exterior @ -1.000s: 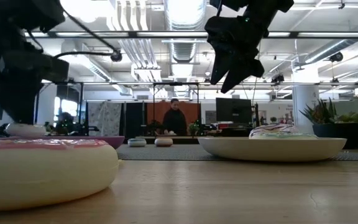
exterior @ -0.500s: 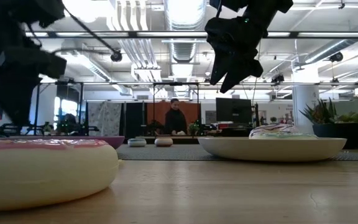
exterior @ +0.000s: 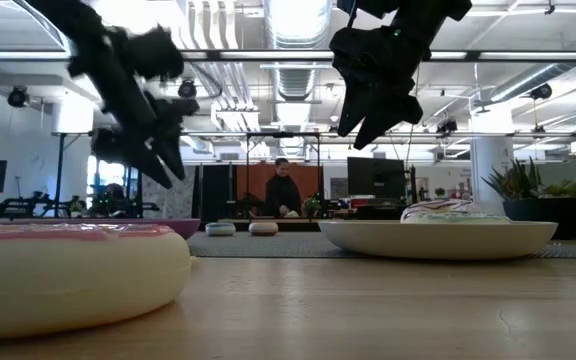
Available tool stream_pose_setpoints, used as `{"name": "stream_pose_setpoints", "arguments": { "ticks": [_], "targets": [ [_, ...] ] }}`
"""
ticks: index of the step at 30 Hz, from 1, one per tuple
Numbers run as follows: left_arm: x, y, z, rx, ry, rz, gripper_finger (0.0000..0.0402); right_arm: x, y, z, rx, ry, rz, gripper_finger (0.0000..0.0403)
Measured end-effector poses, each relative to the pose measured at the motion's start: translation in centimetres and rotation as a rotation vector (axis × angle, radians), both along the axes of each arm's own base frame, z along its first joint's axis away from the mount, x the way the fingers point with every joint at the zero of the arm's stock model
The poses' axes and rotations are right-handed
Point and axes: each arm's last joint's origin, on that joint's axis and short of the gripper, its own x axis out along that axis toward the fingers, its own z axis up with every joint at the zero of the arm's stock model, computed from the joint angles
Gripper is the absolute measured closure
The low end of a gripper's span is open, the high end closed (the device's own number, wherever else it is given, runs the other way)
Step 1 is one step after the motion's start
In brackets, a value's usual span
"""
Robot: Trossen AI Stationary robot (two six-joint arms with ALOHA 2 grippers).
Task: Pick & Place donuts
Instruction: Put the small blue donut on the purple plate
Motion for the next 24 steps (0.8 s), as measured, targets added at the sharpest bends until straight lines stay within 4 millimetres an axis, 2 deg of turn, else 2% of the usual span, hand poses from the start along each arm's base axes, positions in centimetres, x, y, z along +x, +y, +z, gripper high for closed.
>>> {"name": "stream_pose_setpoints", "arguments": {
  "ticks": [4, 12, 17, 24],
  "targets": [
    [0.1, 4.0, -1.0, -0.076, -0.047, -0.005, 0.0285, 0.0, 0.0, 0.0, 0.005, 0.0, -0.005, 0.0188],
    [3.6, 7.4, -2.3, -0.045, 0.114, -0.083, 0.0283, 0.0, 0.0, 0.0, 0.003, 0.001, -0.015, 0.0188],
    [5.3, 9.0, -2.3, -0.027, 0.154, -0.118, 0.0265, -0.1, 0.0, 0.0, 0.003, 0.007, -0.016, 0.0188],
    [6.1, 9.6, -4.1, -0.076, 0.222, -0.152, 0.0237, -0.1, 0.0, -0.1, 0.0, 0.01, -0.015, 0.0188]
  ]
}}
